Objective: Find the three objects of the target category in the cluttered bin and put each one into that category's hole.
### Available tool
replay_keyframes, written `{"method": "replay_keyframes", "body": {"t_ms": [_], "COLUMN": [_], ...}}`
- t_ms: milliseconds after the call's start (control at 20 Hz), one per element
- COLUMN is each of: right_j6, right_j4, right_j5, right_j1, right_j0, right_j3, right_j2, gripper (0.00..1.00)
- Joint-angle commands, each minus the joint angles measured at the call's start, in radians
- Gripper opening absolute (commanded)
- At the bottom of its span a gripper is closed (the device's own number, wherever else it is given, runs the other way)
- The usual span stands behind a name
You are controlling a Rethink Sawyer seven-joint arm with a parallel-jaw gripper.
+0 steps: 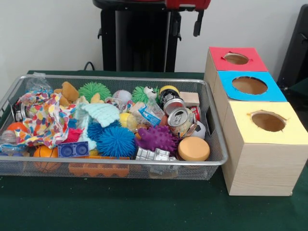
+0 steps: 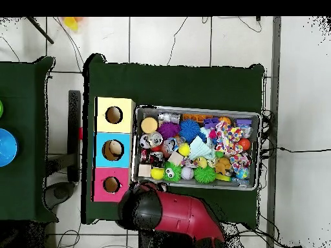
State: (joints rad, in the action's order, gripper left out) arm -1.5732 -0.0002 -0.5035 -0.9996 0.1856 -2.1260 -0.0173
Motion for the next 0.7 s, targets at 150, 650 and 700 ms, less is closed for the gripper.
{"method": "replay_keyframes", "body": {"t_ms": [150, 650, 700], "right_j6": [0.024, 0.081, 0.089], "right_j4": [-0.066, -0.102, -0.107], "right_j5": [0.038, 0.02, 0.016], "right_j1": [0.063, 0.081, 0.087], "right_j0": [0.098, 0.227, 0.242], "right_j3": [0.092, 0.095, 0.102], "right_j2": [0.1, 0.167, 0.175], "gripper": [1.0, 1.0, 1.0]}}
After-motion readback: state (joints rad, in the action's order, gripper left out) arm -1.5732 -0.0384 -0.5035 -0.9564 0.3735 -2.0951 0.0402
